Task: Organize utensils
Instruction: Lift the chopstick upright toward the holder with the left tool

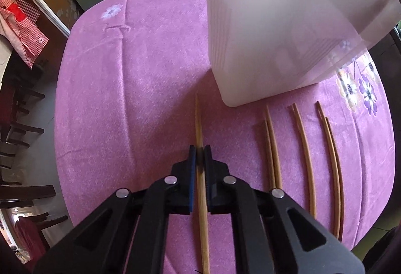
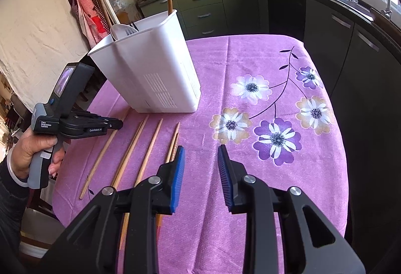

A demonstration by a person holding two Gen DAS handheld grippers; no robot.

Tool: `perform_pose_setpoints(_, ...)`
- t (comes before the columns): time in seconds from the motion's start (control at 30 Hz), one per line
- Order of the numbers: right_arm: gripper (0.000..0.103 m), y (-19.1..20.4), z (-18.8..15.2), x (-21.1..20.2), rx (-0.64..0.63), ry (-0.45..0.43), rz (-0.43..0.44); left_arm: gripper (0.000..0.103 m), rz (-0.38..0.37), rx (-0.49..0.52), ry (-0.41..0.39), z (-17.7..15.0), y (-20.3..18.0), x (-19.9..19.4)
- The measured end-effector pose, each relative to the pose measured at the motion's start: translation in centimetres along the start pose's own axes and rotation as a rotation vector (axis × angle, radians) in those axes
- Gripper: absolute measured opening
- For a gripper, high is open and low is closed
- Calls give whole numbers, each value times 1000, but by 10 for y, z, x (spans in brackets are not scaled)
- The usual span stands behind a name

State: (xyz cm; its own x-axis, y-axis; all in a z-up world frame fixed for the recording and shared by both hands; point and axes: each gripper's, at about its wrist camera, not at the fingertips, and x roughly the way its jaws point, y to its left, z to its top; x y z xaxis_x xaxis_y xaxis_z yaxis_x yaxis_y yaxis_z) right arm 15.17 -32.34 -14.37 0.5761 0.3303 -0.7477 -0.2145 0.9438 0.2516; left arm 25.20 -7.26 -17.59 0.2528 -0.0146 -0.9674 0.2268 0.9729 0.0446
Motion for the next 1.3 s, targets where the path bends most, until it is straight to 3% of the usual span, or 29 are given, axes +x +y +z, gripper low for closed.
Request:
perform_pose_setpoints(0.27,27,2,0,-3,-6,-5,0,6,-19,-28,-88,-11,19,-41)
perform_pose_setpoints(0.6,30,10,3,-4,-22,-4,6,6,-55,-25,-301,-50,33,-139)
perform_pose_setpoints(0.83,32,19,3,4,-41,14,0,6,-79,-30,-435,-76,36,-181)
perform_pose_setpoints(1.0,33,23,2,14,-59,46,-8,6,-86,-21,-503,-93,32,-195)
perform_pose_setpoints(1.3,33,34,4,57,-94,180,-11,6,-92,8,-518,-103,23,-196)
